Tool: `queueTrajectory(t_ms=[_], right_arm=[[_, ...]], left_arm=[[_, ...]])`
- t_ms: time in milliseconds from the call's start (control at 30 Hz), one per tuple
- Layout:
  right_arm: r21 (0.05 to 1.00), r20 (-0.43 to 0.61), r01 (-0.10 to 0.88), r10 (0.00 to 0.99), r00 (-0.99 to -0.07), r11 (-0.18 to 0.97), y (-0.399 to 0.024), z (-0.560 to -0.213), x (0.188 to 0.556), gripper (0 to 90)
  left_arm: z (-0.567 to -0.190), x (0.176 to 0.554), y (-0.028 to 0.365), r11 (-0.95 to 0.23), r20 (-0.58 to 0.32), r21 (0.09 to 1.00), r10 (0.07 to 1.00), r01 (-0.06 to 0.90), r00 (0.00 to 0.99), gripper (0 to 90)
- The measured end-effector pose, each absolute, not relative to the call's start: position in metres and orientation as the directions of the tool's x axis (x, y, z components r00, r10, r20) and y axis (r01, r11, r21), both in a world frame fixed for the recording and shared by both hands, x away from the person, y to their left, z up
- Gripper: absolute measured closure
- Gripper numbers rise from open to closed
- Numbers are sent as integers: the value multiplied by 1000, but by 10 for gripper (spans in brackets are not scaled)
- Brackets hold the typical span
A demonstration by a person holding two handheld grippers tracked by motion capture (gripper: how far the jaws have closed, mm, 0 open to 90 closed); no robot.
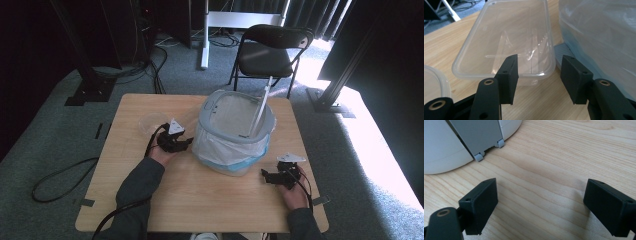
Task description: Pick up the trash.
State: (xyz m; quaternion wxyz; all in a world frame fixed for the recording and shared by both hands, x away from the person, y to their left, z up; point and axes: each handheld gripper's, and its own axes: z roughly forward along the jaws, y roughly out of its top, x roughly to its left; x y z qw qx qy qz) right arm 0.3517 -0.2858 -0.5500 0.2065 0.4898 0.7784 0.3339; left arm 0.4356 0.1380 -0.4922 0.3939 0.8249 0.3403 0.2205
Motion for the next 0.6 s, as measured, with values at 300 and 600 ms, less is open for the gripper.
queueTrajectory(t_ms=[300, 600], right_arm=[[722, 5, 625, 901, -435, 297, -286, -550, 352, 113], [722, 6, 625, 901, -434, 297, -286, -550, 352, 113]], left_arm=[[-485, 440, 136, -449, 95, 812, 731, 372, 675, 486], [-477, 460, 144, -424, 118, 812, 792, 401, 599, 538]])
